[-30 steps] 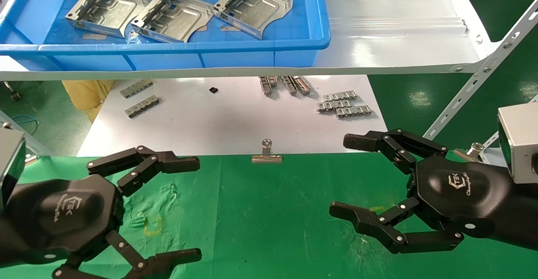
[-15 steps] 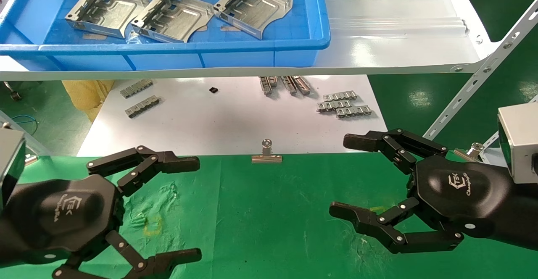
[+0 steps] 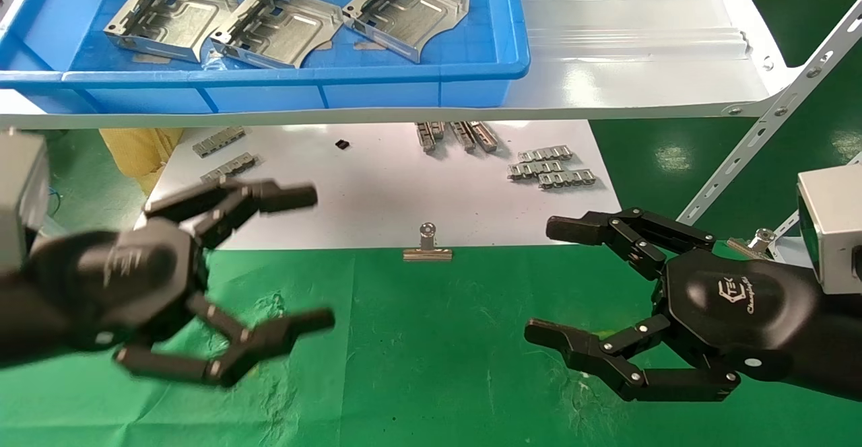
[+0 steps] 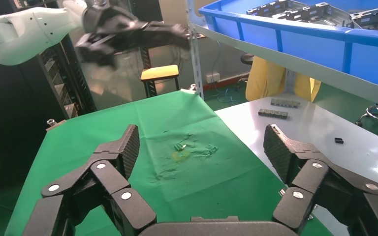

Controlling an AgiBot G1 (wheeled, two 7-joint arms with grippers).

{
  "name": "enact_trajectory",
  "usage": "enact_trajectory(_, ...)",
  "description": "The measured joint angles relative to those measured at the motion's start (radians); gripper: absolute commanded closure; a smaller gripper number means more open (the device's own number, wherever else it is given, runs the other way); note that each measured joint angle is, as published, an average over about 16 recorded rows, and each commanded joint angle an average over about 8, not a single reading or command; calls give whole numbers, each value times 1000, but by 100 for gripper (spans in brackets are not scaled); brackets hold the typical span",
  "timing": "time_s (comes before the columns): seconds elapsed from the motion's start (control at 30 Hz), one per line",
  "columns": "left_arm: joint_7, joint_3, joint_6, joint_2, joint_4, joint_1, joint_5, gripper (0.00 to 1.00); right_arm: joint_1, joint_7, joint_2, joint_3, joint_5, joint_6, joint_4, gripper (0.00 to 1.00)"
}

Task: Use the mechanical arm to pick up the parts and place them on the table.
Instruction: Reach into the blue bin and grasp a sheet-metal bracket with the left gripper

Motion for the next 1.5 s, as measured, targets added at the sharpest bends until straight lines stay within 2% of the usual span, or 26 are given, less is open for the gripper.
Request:
enact_trajectory(0.23, -43, 19, -115, 50, 56, -122, 77, 0, 0, 0, 0, 0, 0, 0, 0, 100)
enact_trajectory(0.47, -102, 84, -189, 107, 178, -300, 219, 0, 0, 0, 0, 0, 0, 0, 0, 100)
enact_trajectory(0.73, -120, 179, -202, 187, 412, -529, 399, 0, 0, 0, 0, 0, 0, 0, 0, 100)
enact_trajectory(1.03, -73, 257, -194, 280, 719, -745, 545, 0, 0, 0, 0, 0, 0, 0, 0, 100)
enact_trajectory(1.1, -58, 269, -196, 299, 781, -781, 568, 3, 0, 0, 0, 0, 0, 0, 0, 100)
enact_trajectory(1.17, -44, 281, -200, 317, 837, -812, 590, 12, 0, 0, 0, 0, 0, 0, 0, 100)
enact_trajectory(1.23, -29, 291, -204, 333, 889, -840, 607, 29, 0, 0, 0, 0, 0, 0, 0, 100)
enact_trajectory(1.33, -7, 302, -211, 355, 956, -873, 628, 65, 0, 0, 0, 0, 0, 0, 0, 100)
enact_trajectory(1.4, 8, 308, -215, 368, 995, -890, 638, 84, 0, 0, 0, 0, 0, 0, 0, 100)
enact_trajectory(1.5, 32, 313, -221, 385, 1045, -909, 648, 99, 0, 0, 0, 0, 0, 0, 0, 100)
